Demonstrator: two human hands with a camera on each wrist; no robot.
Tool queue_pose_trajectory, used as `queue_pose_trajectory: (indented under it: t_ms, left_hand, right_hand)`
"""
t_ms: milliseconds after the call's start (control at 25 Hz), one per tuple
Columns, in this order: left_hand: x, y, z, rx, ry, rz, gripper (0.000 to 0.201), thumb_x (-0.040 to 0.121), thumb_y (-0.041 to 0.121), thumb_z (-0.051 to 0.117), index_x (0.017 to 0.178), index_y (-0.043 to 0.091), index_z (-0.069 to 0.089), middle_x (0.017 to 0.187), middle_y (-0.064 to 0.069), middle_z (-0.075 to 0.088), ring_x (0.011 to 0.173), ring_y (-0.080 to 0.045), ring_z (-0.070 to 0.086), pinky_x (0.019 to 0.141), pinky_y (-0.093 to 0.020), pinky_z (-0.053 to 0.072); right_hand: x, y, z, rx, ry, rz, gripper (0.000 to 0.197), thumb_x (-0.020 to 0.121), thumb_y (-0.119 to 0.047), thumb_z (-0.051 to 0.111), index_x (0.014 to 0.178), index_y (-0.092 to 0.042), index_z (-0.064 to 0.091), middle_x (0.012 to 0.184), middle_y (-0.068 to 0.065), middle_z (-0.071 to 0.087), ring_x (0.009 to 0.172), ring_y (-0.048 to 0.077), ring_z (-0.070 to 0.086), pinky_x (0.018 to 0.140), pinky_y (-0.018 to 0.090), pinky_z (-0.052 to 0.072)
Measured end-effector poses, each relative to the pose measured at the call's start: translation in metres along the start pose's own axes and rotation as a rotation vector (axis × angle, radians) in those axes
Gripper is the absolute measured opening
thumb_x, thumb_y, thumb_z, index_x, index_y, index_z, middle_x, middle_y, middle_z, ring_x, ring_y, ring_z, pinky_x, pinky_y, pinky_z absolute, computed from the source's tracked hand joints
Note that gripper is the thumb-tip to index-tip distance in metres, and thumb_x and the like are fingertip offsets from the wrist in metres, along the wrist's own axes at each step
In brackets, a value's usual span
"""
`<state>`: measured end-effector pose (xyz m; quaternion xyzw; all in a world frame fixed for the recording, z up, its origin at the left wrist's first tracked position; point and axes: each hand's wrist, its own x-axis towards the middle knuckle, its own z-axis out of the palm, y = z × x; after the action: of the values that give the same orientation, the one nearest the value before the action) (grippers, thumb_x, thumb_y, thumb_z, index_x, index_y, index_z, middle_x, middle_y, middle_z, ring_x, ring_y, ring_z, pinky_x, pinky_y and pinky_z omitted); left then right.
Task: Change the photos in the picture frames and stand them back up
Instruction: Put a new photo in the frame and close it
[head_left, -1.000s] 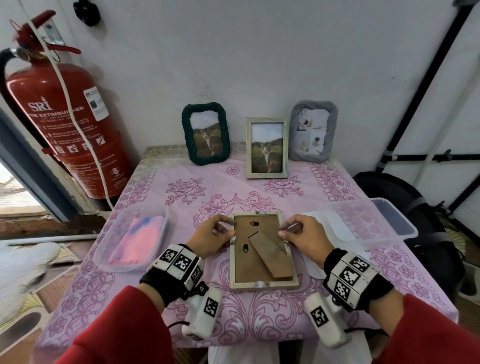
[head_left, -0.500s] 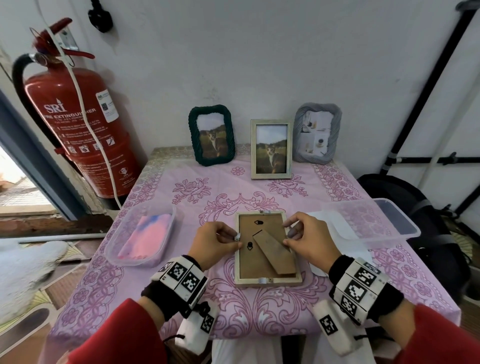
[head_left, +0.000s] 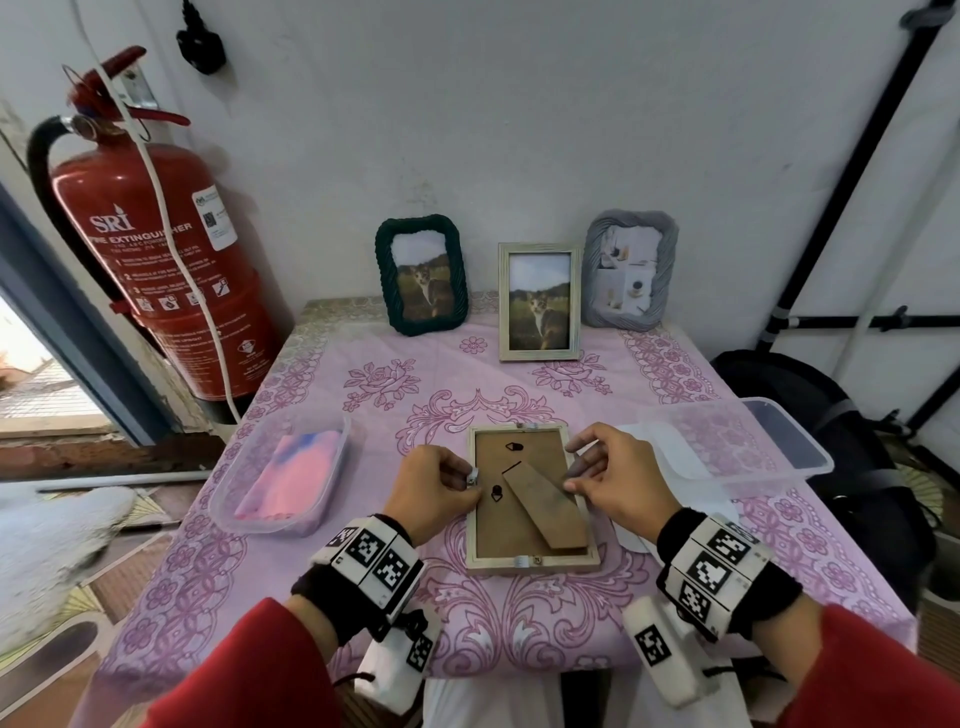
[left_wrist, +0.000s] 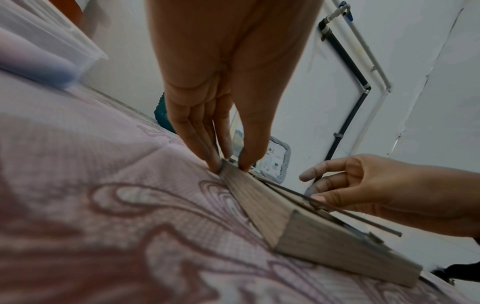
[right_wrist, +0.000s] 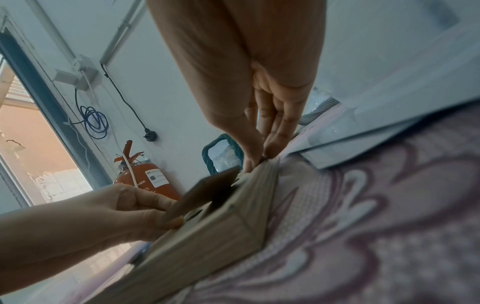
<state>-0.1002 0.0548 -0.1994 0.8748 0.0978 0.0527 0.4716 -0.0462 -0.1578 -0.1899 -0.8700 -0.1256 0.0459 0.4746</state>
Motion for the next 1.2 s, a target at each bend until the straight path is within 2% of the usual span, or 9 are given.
queue_pose_trajectory:
  t_ms: [160,280,440,680,760,880,960,1200]
  left_hand:
    - [-0.0007,0.0026,0.0004,0.016,-0.017,0.020,0.022,0.074,-0.001,0.070,0.095,-0.006,0.065,0.077,-0.011,0.060,0.061,-0.010,0.052,0.054,-0.008,0.043]
    - [-0.0003,0.0039,0.0010,0.062,-0.052,0.048,0.022,0.075,-0.001,0.067,0.096,-0.004,0.066,0.077,-0.010,0.058,0.066,-0.015,0.051,0.054,-0.008,0.041]
    - [0.0013,0.0030,0.0005,0.081,-0.088,0.061,0.021,0.075,-0.001,0.066,0.096,-0.002,0.067,0.076,-0.008,0.056,0.066,-0.015,0.050,0.057,-0.011,0.041]
    - [0.0018,0.0001,-0.0004,0.054,-0.109,0.085,0.018,0.075,-0.003,0.066,0.093,-0.001,0.066,0.069,-0.003,0.051,0.060,-0.014,0.046,0.061,-0.023,0.043]
    - [0.0014,-0.0003,-0.0008,0.049,-0.107,0.096,0.018,0.075,-0.002,0.066,0.093,0.002,0.065,0.071,-0.005,0.053,0.062,-0.015,0.047,0.062,-0.024,0.045]
    - [0.0009,-0.0003,-0.0012,0.036,-0.114,0.093,0.016,0.076,-0.003,0.066,0.091,0.001,0.066,0.073,-0.010,0.055,0.063,-0.016,0.049,0.064,-0.025,0.045]
    - [0.0006,-0.0003,-0.0011,0.039,-0.119,0.096,0.015,0.076,-0.003,0.065,0.092,-0.001,0.066,0.073,-0.011,0.054,0.062,-0.016,0.048,0.063,-0.025,0.044]
    - [0.0017,-0.0024,-0.0020,0.046,-0.139,0.106,0.015,0.078,-0.002,0.066,0.092,-0.001,0.067,0.071,-0.007,0.053,0.060,-0.011,0.047,0.059,-0.016,0.042]
  right_hand:
    - [0.0009,0.0012,-0.0017,0.037,-0.020,0.006,0.033,0.067,0.012,0.073,0.094,-0.004,0.062,0.074,0.011,0.067,0.060,0.012,0.058,0.053,0.009,0.047]
    - [0.0009,0.0020,-0.0026,0.040,-0.038,-0.010,0.032,0.067,0.013,0.073,0.092,-0.004,0.062,0.073,0.010,0.066,0.060,0.012,0.057,0.054,0.010,0.047]
    - [0.0005,0.0023,-0.0031,0.033,-0.070,-0.032,0.032,0.068,0.013,0.071,0.092,-0.005,0.062,0.076,0.011,0.066,0.062,0.011,0.057,0.057,0.013,0.047]
    - [0.0007,0.0029,-0.0008,0.018,-0.093,-0.051,0.037,0.071,0.015,0.067,0.100,-0.009,0.062,0.079,0.009,0.062,0.063,0.011,0.055,0.056,0.013,0.045]
    - [0.0009,0.0022,-0.0002,0.011,-0.087,-0.060,0.038,0.072,0.016,0.065,0.101,-0.009,0.062,0.079,0.010,0.064,0.063,0.012,0.056,0.057,0.013,0.047]
    - [0.0008,0.0010,-0.0004,0.017,-0.095,-0.063,0.035,0.073,0.017,0.064,0.098,-0.008,0.062,0.081,0.016,0.067,0.067,0.018,0.058,0.061,0.019,0.049]
    - [0.0008,0.0004,-0.0009,0.022,-0.111,-0.065,0.034,0.073,0.017,0.062,0.096,-0.007,0.061,0.082,0.018,0.067,0.070,0.021,0.058,0.061,0.021,0.048]
    - [0.0010,-0.0028,-0.0017,0.008,-0.162,-0.062,0.034,0.074,0.020,0.057,0.097,-0.005,0.061,0.085,0.024,0.067,0.071,0.019,0.058,0.059,0.014,0.046]
